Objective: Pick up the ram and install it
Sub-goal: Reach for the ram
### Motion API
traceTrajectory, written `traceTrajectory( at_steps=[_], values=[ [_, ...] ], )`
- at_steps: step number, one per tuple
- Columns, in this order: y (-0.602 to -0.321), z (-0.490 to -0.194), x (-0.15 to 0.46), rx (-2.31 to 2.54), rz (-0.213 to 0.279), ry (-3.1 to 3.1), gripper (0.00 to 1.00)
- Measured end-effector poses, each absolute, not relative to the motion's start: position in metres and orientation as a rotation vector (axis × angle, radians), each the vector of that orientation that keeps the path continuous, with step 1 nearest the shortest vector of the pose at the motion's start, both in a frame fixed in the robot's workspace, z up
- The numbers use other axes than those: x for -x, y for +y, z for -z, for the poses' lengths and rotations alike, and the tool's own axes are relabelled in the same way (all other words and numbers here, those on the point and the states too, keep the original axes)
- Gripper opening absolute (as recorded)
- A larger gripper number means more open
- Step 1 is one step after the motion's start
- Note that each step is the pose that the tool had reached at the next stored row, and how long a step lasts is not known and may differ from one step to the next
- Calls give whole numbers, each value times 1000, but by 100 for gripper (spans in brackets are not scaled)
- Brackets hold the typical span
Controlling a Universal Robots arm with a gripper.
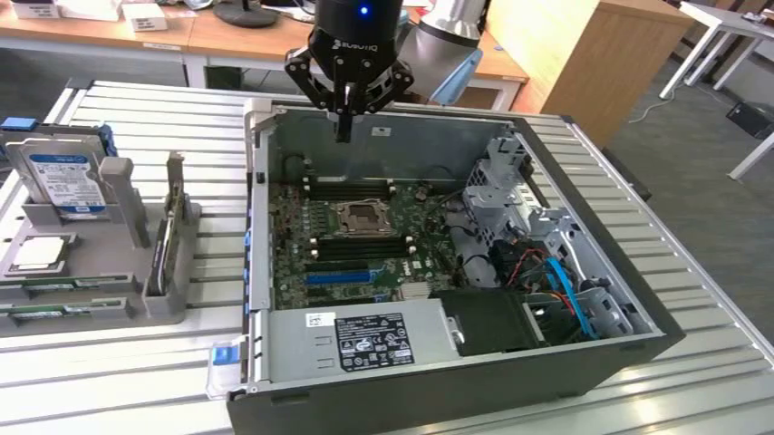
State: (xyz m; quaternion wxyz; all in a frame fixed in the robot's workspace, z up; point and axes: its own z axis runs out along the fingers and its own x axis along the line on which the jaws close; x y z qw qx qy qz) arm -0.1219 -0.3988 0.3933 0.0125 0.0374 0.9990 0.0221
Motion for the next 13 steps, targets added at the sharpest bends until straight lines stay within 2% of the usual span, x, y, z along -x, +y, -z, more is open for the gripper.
traceTrajectory(
  at_steps=[13],
  values=[
    [-399, -393, 157, -123, -69, 3113, 11]
  ],
)
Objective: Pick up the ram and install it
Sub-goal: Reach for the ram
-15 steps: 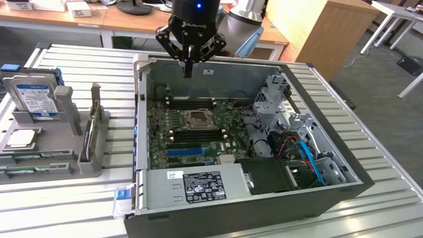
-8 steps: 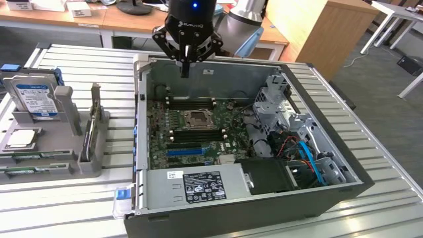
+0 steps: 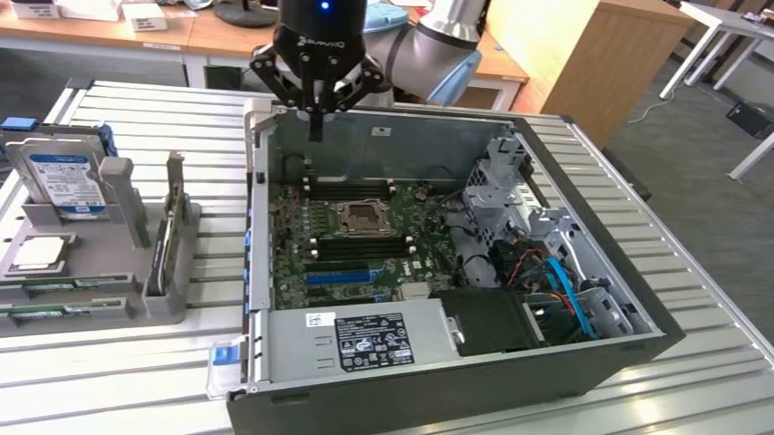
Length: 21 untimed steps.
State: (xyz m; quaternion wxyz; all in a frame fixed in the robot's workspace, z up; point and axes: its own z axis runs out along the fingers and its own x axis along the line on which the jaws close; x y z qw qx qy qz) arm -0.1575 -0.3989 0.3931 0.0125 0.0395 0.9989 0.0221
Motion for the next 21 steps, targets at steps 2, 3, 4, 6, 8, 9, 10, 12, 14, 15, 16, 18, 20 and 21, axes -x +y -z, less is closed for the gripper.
traceTrajectory(
  at_steps=[2, 3, 4, 6, 8, 9, 10, 12, 14, 15, 16, 18, 20, 21],
  values=[
    [-399, -393, 166, -125, -69, 3113, 11],
    [-399, -393, 170, -126, -69, 3113, 11],
    [-399, -393, 174, -127, -69, 3113, 11],
    [-399, -393, 182, -129, -69, 3113, 11],
    [-399, -393, 190, -131, -69, 3113, 11],
    [-399, -393, 194, -132, -69, 3113, 11],
    [-399, -393, 199, -133, -69, 3113, 11],
    [-399, -393, 207, -135, -69, 3113, 11],
    [-399, -393, 215, -137, -69, 3113, 11],
    [-399, -393, 219, -138, -69, 3112, 11],
    [-399, -393, 223, -139, -69, 3112, 11],
    [-399, -393, 231, -141, -69, 3112, 11],
    [-399, -392, 238, -143, -69, 3112, 11],
    [-399, -392, 242, -145, -69, 3112, 11]
  ],
)
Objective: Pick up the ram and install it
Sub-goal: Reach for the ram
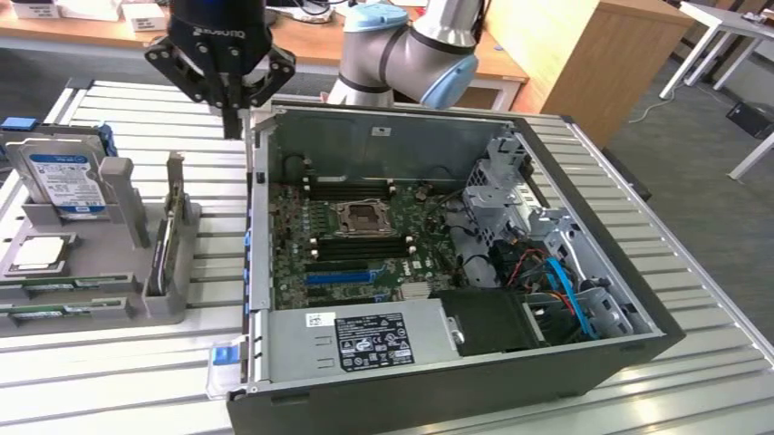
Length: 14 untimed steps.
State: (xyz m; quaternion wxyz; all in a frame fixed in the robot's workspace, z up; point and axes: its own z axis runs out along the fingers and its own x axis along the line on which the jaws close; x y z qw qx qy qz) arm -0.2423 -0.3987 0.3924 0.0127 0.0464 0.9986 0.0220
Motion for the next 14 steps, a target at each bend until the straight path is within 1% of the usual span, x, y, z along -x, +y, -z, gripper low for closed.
traceTrajectory(
  at_steps=[14],
  values=[
    [-399, -392, 298, -157, -68, 3111, 11]
  ],
)
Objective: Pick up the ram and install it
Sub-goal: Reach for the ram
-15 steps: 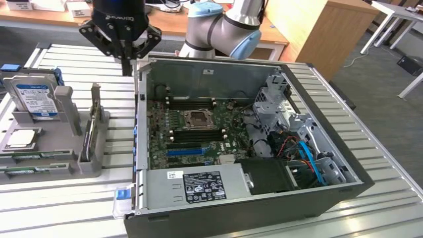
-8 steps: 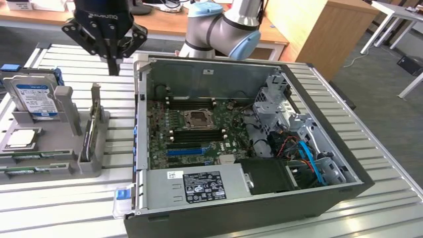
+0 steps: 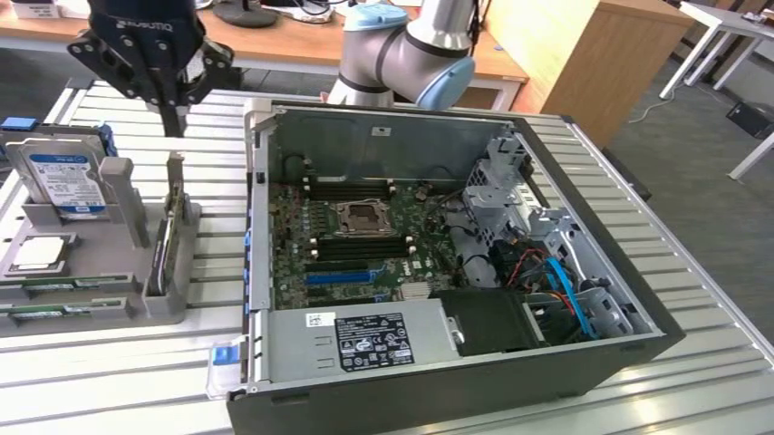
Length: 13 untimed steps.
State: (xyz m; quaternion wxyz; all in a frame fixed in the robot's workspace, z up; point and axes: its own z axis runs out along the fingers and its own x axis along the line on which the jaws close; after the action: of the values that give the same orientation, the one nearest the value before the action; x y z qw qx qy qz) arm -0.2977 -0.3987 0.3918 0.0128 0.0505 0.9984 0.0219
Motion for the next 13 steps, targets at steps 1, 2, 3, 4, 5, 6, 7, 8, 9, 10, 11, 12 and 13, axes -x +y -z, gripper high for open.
traceTrajectory(
  at_steps=[1, 2, 3, 4, 5, 6, 7, 8, 9, 10, 11, 12, 13],
  values=[
    [-399, -392, 302, -158, -68, 3111, 11],
    [-399, -392, 306, -158, -68, 3111, 11],
    [-399, -392, 310, -158, -68, 3111, 11],
    [-399, -391, 313, -158, -68, 3111, 11],
    [-399, -391, 317, -158, -68, 3111, 11],
    [-399, -391, 320, -158, -68, 3111, 11],
    [-399, -391, 324, -159, -68, 3111, 11],
    [-399, -391, 328, -159, -68, 3111, 11],
    [-399, -391, 332, -159, -68, 3111, 11],
    [-399, -391, 336, -160, -68, 3111, 11],
    [-399, -391, 339, -161, -68, 3111, 11],
    [-399, -391, 343, -162, -68, 3111, 11],
    [-399, -391, 346, -162, -68, 3111, 11]
  ],
)
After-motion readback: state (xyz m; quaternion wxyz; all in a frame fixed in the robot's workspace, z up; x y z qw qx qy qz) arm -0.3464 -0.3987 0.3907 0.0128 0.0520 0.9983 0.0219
